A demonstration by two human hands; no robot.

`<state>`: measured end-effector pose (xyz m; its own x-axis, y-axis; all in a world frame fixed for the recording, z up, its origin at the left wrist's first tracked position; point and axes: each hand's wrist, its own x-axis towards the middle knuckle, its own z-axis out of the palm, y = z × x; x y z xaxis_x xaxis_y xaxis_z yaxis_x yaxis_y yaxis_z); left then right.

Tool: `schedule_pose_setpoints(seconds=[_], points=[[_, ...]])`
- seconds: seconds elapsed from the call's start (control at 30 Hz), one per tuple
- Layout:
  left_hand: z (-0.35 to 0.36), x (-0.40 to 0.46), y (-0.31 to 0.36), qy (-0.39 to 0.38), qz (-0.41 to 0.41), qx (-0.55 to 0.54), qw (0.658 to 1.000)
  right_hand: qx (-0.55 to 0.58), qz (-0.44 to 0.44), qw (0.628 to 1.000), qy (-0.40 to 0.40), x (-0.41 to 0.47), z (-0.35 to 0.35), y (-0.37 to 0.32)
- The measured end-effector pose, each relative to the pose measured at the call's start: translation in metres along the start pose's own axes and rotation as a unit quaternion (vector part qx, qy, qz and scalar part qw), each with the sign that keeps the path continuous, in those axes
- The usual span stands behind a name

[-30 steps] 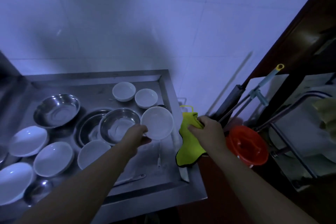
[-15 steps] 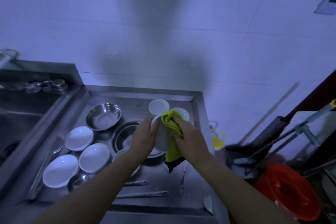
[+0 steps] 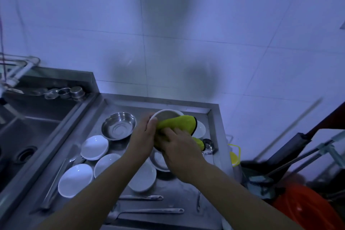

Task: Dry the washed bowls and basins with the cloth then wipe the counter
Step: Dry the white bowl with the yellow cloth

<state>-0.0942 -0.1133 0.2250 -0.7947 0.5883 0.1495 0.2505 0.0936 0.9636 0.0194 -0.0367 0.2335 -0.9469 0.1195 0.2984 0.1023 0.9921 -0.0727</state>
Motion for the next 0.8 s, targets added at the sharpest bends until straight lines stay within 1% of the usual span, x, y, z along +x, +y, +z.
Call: schedule_pose_setpoints(seconds=[0.07,0.13,0.2,0.23,0.27,0.33,0.43,0.53,0.6,0.7,0.8], points=[[-0.012,0.004,0.004,-0.006,0.011,0.01,1.0,0.01,-0.042,0.999,-0.01,0.0,-0.007,-0.004],[-0.024,0.005,0.01,-0.029,0.017,0.01,0.999,0.005,-0.092,0.996,0.006,-0.001,-0.016,-0.002],[-0.034,0.007,0.018,-0.069,0.018,-0.002,0.997,-0.037,-0.141,0.989,0.032,0.002,-0.023,0.003],[-0.038,0.007,0.021,-0.086,0.019,-0.009,0.996,-0.061,-0.15,0.986,0.042,0.005,-0.025,0.004],[-0.042,0.008,0.025,-0.1,0.019,-0.016,0.995,-0.07,-0.144,0.986,0.047,0.008,-0.026,0.002],[-0.049,0.009,0.032,-0.104,0.024,-0.02,0.994,-0.043,-0.108,0.992,0.046,0.015,-0.027,-0.007],[-0.055,0.009,0.038,-0.074,0.037,-0.034,0.996,-0.006,-0.06,0.997,0.057,0.023,-0.023,-0.027],[-0.06,0.012,0.044,-0.05,0.032,-0.059,0.996,0.034,-0.04,0.993,0.109,0.028,-0.017,-0.044],[-0.065,0.015,0.048,-0.052,0.05,-0.042,0.996,0.044,-0.044,0.987,0.148,0.029,-0.013,-0.05],[-0.071,0.018,0.053,-0.084,0.103,0.009,0.991,0.025,-0.09,0.979,0.183,0.027,-0.014,-0.043],[-0.077,0.023,0.058,-0.126,0.125,0.043,0.983,-0.065,-0.197,0.96,0.19,0.029,-0.025,-0.019]])
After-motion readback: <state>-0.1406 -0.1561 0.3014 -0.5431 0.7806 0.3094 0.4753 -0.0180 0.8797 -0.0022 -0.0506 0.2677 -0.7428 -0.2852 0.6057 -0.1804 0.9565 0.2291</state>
